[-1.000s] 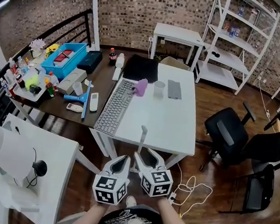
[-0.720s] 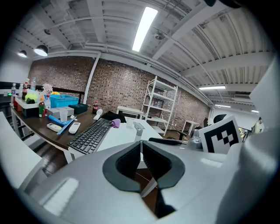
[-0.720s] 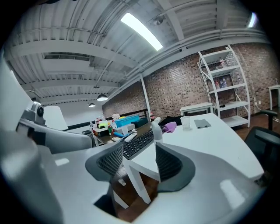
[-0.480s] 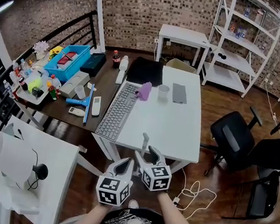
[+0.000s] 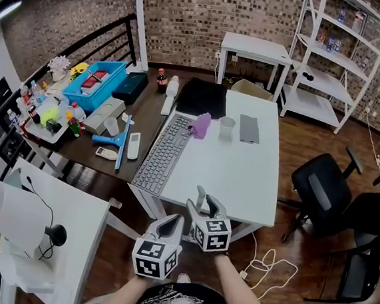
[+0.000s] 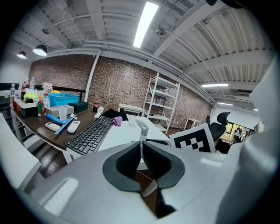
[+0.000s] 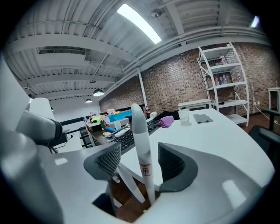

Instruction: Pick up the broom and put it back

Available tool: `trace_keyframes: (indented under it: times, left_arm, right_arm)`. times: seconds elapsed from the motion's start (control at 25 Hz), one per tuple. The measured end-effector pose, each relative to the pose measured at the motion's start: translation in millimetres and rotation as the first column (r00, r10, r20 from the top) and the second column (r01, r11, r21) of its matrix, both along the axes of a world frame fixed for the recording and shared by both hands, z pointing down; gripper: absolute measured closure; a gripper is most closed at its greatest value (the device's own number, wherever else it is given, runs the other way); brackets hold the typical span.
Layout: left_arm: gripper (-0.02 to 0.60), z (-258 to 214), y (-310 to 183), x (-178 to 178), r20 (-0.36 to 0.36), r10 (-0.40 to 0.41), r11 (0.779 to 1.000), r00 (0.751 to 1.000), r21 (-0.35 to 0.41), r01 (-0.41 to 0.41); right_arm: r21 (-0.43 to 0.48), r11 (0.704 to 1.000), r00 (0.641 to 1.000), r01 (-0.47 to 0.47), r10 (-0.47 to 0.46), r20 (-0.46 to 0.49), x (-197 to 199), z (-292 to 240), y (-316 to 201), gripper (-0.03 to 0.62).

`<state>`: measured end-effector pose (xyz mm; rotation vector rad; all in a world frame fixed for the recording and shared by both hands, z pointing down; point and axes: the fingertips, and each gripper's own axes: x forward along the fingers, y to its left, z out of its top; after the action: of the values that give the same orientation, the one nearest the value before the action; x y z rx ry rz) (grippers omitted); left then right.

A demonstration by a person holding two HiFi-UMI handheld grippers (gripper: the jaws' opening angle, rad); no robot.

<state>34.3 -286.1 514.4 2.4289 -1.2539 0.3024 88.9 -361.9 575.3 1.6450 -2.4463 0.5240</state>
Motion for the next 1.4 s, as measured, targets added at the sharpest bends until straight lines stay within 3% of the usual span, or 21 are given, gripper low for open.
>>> trace_keyframes:
  times: [0.16, 0.28, 0.52, 0.96, 1.4]
  left_arm:
    - [0.566, 2.3, -7.3, -2.7, 0.006, -0.008, 1.000, 1.000, -0.005, 0.008]
    - [0.566, 1.9, -10.2, -3.0, 0.006, -0.013, 1.000, 1.000, -0.007, 0.013]
    - [0.566, 3.2, -15.9, -6.0, 0.017, -0.023, 1.000, 1.000, -0.001, 0.023]
    - [0.566, 0.4, -14.6, -3.8, 0.027, -0.014, 1.000, 1.000, 0.013, 0.014]
    - [0.566, -11.4, -1.1, -30.3, 0.002, -0.059, 0.997, 0.998, 0.049, 0.058]
  right_arm:
    - [-0.003, 1.000, 1.000, -0.010, 0.010, -0.017, 1.4, 5.2, -12.3, 0.368]
    - [-0.003, 1.000, 0.999, -0.017, 0.017, -0.050, 3.6, 8.4, -14.3, 0.439]
    - [0.013, 1.000, 0.997, -0.019, 0.020, -0.076, 3.0, 10.6, -17.4, 0.496]
    - [0.021, 1.000, 0.995, 0.012, -0.010, -0.103, 0.6, 10.4, -9.1, 0.502]
    - [0.025, 1.000, 0.993, -0.002, 0.004, -0.118, -0.1, 2.3, 19.9, 0.502]
